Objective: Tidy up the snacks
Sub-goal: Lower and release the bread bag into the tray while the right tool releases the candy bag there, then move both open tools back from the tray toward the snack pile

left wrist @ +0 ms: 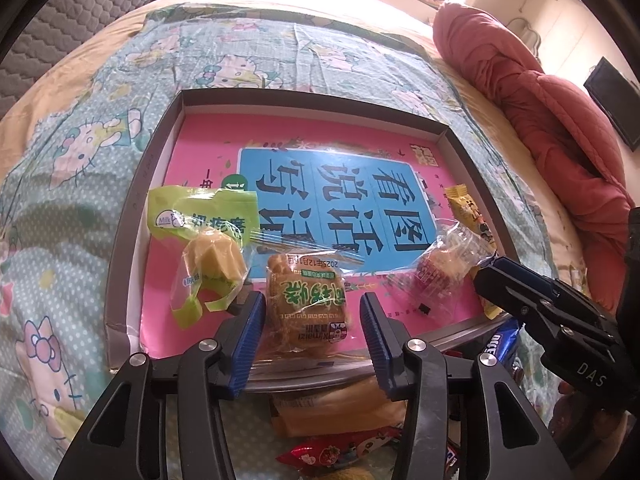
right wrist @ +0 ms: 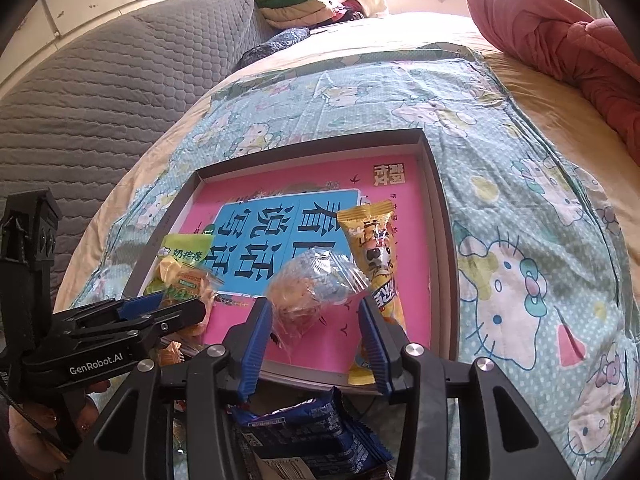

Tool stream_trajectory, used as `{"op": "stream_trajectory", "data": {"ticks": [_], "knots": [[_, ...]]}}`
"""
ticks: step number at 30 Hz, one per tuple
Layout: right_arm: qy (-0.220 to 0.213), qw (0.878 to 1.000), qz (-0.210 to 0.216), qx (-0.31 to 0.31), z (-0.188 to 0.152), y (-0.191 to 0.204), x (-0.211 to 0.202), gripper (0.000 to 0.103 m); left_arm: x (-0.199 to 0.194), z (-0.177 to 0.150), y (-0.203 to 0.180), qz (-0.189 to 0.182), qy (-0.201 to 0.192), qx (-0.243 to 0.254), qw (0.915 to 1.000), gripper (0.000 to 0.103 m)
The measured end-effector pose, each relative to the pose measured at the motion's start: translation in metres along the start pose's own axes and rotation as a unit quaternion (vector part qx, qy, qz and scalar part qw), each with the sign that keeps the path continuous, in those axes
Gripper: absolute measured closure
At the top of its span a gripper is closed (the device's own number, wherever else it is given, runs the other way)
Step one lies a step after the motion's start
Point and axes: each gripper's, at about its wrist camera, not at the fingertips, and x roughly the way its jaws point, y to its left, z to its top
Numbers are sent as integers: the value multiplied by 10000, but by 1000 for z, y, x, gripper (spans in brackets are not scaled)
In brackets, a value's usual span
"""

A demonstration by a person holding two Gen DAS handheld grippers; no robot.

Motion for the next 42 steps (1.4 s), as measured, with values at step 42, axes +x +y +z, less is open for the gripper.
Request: {"op": "stream_trajectory", "data": {"ticks": [42], "knots": [[-683, 9969, 369, 121, 11, -4, -41, 41, -69, -3, 7, 16, -438, -81, 9990, 36]]}}
